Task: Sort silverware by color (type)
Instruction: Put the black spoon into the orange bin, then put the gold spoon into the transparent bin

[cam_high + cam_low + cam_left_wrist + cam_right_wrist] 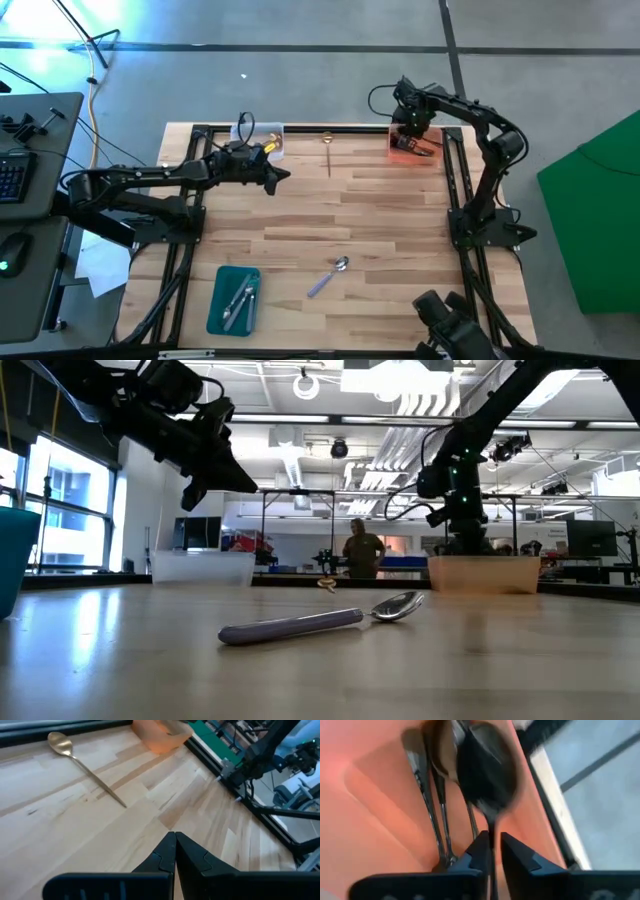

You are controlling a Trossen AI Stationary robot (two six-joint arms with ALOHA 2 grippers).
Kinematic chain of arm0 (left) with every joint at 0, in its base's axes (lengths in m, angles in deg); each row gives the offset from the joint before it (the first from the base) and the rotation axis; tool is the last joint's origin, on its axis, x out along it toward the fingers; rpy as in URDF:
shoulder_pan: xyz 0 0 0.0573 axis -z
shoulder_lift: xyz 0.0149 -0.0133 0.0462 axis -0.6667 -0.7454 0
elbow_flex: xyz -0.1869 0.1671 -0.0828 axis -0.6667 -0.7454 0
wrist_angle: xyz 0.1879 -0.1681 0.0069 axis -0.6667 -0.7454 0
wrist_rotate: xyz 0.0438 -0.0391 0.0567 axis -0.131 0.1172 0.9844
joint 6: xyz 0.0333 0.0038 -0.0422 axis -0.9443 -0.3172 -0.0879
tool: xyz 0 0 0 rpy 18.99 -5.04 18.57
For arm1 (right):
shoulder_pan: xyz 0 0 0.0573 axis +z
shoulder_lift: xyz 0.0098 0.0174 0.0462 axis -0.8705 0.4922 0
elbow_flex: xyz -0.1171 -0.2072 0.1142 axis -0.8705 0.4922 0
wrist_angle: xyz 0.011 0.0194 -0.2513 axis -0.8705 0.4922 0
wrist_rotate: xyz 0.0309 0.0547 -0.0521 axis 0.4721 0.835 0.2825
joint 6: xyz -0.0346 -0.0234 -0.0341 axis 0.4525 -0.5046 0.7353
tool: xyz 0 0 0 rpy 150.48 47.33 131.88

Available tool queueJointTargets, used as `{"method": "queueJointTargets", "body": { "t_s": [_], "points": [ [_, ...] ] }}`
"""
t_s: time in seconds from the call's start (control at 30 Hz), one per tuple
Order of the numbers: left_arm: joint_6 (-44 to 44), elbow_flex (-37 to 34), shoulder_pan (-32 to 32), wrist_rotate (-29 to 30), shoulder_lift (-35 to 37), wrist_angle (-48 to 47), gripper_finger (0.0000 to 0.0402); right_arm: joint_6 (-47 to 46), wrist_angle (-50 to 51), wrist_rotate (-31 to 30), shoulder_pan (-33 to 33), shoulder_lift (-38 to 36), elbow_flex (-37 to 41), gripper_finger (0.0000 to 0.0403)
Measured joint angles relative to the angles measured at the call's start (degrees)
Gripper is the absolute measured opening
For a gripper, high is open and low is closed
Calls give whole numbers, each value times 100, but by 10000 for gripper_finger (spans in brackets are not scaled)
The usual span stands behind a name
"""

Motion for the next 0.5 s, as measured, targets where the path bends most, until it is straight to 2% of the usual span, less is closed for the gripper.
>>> {"method": "queueJointTargets", "body": {
  "t_s": [0.3,0.4,0.5],
  "points": [
    [55,2,-120,47,142,21,0,-1100,261,123,-49,-318,-46,146],
    [48,0,-120,196,267,13,0,-1586,165,433,122,-576,-145,164],
    [-9,1,-120,462,370,-6,0,-2168,-273,995,448,-785,-181,165]
  ]
}}
